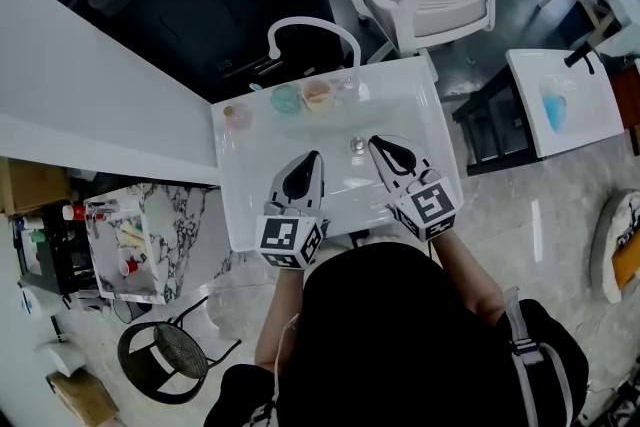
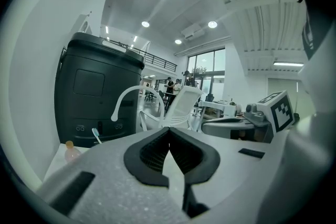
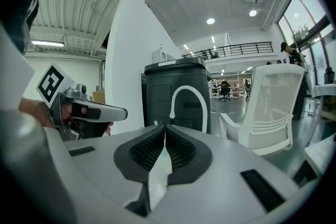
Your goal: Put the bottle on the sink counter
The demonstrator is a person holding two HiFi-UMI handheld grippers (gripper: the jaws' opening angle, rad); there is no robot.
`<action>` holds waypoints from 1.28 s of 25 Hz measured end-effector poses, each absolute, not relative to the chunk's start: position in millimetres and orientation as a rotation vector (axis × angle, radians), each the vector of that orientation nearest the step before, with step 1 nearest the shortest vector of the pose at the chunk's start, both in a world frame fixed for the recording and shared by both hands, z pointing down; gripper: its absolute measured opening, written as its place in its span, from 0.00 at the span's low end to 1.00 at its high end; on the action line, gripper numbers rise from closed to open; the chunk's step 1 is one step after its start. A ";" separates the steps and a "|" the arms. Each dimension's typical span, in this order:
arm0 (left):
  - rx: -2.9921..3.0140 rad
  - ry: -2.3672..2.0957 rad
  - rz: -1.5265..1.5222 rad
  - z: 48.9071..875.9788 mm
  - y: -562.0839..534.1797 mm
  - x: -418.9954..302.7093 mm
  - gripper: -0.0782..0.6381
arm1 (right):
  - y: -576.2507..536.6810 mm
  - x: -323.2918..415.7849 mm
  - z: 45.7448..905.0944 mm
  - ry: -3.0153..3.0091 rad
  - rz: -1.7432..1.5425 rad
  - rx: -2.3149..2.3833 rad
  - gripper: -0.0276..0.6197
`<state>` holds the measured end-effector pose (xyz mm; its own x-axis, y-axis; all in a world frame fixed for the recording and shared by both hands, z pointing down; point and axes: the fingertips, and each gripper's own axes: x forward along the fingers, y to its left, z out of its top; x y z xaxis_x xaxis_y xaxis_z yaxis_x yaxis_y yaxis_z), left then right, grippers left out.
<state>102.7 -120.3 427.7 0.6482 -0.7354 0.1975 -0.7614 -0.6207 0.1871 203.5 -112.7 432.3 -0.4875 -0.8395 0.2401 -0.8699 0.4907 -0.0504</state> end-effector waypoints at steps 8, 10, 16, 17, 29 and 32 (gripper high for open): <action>2.615 -1.258 0.139 424.7 -113.1 97.0 0.13 | -111.2 200.9 430.7 -2.584 0.223 1.462 0.05; 2.608 -1.268 0.133 424.9 -110.7 92.9 0.13 | -109.5 199.5 428.6 -2.596 0.221 1.469 0.05; 2.612 -1.248 0.129 425.4 -98.5 83.6 0.13 | -99.4 191.1 426.1 -2.601 0.232 1.447 0.05; 2.610 -1.247 0.123 424.7 -96.5 81.4 0.13 | -97.3 190.3 426.3 -2.595 0.235 1.446 0.05; 2.663 -1.178 0.116 408.6 -45.2 36.9 0.13 | -45.5 157.4 407.9 -2.535 0.246 1.554 0.05; 2.673 -1.161 0.114 408.6 -26.3 24.9 0.13 | -23.7 146.2 408.2 -2.525 0.245 1.569 0.05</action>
<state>24.9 -26.3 408.6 0.6841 -0.7118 0.1593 -0.7292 -0.6618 0.1739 146.2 -23.7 408.2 -0.4375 -0.8719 0.2200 -0.8979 0.4367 -0.0551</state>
